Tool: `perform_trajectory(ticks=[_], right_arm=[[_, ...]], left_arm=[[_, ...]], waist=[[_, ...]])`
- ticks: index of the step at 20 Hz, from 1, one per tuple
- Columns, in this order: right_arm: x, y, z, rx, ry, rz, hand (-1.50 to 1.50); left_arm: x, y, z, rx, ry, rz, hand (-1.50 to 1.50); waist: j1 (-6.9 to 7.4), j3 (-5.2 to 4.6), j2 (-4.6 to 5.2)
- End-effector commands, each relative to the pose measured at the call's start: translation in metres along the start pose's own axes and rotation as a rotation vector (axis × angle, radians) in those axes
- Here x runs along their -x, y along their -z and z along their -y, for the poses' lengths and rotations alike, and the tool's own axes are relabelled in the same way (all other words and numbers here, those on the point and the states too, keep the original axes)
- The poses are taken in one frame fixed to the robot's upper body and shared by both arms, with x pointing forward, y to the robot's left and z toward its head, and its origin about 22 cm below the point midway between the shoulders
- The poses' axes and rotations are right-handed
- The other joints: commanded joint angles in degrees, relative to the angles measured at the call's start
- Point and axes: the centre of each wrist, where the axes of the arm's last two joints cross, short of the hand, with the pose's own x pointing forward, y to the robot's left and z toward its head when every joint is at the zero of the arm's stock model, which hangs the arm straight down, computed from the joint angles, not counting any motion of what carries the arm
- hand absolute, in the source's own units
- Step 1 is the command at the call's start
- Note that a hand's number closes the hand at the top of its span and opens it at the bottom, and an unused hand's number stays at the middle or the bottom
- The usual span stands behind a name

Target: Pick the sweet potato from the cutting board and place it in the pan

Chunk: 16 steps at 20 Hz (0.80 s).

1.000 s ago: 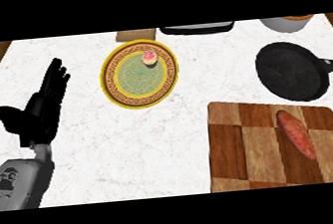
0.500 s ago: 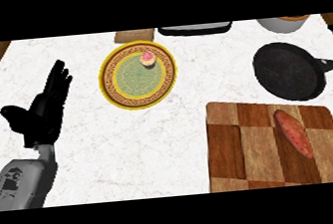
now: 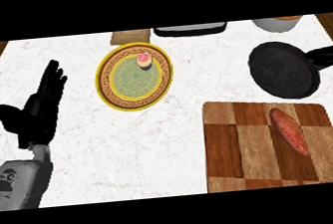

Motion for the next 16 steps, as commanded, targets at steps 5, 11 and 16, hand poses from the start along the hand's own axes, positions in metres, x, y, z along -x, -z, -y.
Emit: perform_trajectory(ticks=[5,11,16], right_arm=[[0.013,0.009,0.000,-0.102,0.110,0.045,-1.50],[0.035,0.026,-0.020,-0.171,0.057,-0.047,-1.50],[0.045,0.037,-0.061,-0.243,0.065,-0.014,-1.50]], left_arm=[[0.009,-0.009,0.007,0.001,-0.019,0.005,0.00],[0.014,-0.008,0.000,0.002,0.006,-0.003,0.00],[0.011,-0.014,-0.006,0.000,0.004,-0.002,0.00]], waist=[[-0.16,-0.03,-0.13],[0.11,-0.03,0.03],[-0.19,-0.01,-0.11]])
